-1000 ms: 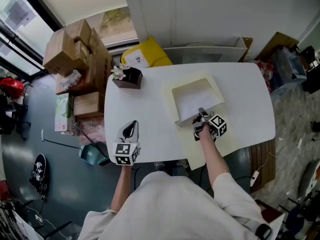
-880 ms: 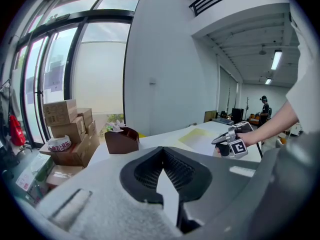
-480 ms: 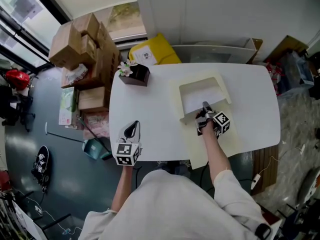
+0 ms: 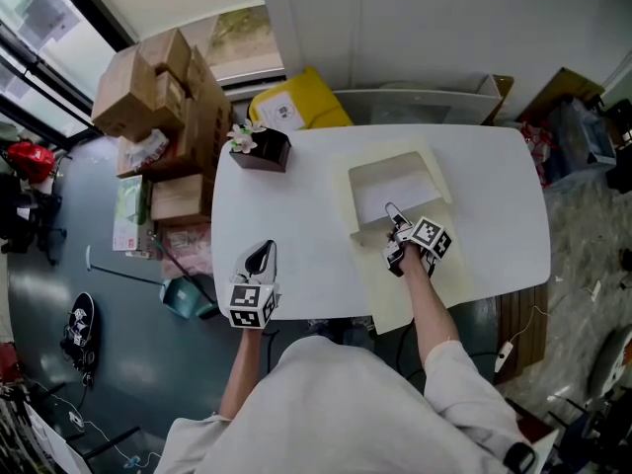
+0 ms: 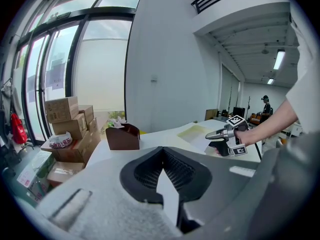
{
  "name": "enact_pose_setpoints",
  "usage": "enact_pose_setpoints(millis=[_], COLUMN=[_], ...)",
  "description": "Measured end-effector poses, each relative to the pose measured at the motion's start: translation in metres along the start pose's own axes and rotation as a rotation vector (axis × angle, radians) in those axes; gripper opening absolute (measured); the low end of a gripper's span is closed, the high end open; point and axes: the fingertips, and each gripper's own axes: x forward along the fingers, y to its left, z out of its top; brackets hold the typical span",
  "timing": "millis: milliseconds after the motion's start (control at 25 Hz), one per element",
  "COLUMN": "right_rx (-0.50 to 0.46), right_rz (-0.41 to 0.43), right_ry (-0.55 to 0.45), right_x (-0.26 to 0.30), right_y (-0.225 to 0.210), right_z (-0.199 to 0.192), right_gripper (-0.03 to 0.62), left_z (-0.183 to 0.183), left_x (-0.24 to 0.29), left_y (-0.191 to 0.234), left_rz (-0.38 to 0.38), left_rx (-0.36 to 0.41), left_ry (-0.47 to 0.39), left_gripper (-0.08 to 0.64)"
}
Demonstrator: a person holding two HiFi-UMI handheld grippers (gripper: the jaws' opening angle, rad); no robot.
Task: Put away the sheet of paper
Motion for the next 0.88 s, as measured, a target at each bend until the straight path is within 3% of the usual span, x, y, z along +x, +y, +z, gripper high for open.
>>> enact_pose_setpoints(millis=[280,480,640,800,880], right_rx=[-0.491,-0.778,-0.899,-0.928,-0.938], right_rz=[-0.081,-0.160,-0.199,-0.215,-0.222], right_ry=[0.242,0.286,0.257,0.210,0.176], right_x=[-0.005,-0.011,-0.022,-0.037,-0.048], right_y=[0.011,0.013,0.019,0.023,0.026], right_z=[-0.030,-0.038,-0.035,-0.029,-0.026], right_gripper=[0.249,0.247,0.219,0.194,0.150], left_z=[0.002,0.004,0.010,0.012,0.014], left_x=[0.005,0.007,0.010,0.012,0.013], left_y=[-0.011,-0.016,-0.023,-0.032,-0.037], left_rz=[-0.035,-0.051,-0.072,-0.095,-0.107], left_rx=[0.007,0.014,0.022,0.029,0.032], left_ry=[-0.004,-0.011,-0.022,-0.028,-0.034], left_gripper=[0.005,0.005,0.005,0.005,0.005])
